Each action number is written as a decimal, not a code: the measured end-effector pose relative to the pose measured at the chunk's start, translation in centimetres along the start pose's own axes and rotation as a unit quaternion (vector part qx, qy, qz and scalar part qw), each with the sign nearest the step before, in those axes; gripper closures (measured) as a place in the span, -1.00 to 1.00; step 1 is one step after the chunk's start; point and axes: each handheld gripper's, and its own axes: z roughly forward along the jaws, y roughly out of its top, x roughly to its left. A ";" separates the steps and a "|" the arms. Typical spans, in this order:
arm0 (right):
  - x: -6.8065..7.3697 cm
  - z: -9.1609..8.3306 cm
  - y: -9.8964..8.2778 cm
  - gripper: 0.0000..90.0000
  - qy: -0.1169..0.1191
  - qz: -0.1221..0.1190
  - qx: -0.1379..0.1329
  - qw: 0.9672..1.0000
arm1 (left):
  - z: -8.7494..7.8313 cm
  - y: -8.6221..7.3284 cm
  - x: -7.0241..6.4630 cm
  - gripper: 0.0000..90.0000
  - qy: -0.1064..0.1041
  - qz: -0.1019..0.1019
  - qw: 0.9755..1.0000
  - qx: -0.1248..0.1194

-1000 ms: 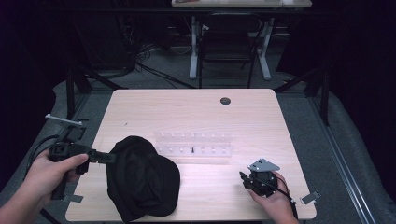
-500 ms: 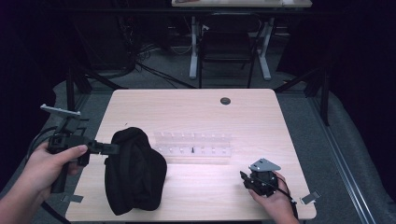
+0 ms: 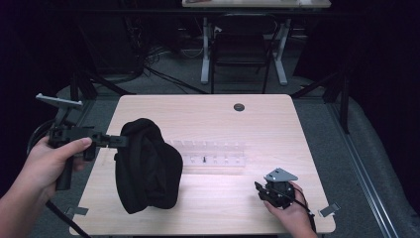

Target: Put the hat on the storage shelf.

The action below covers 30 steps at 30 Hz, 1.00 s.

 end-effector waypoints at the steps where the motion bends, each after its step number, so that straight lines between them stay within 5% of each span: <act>1: 0.0 0.0 0.0 0.23 0.000 0.000 0.000 1.000 | 0.1 0.2 -0.1 0.90 -0.001 0.001 1.000 0.000; 30: -0.2 0.0 -0.1 0.24 0.002 0.003 0.000 1.000 | 3.6 5.9 -3.1 0.90 0.001 0.005 0.999 -0.032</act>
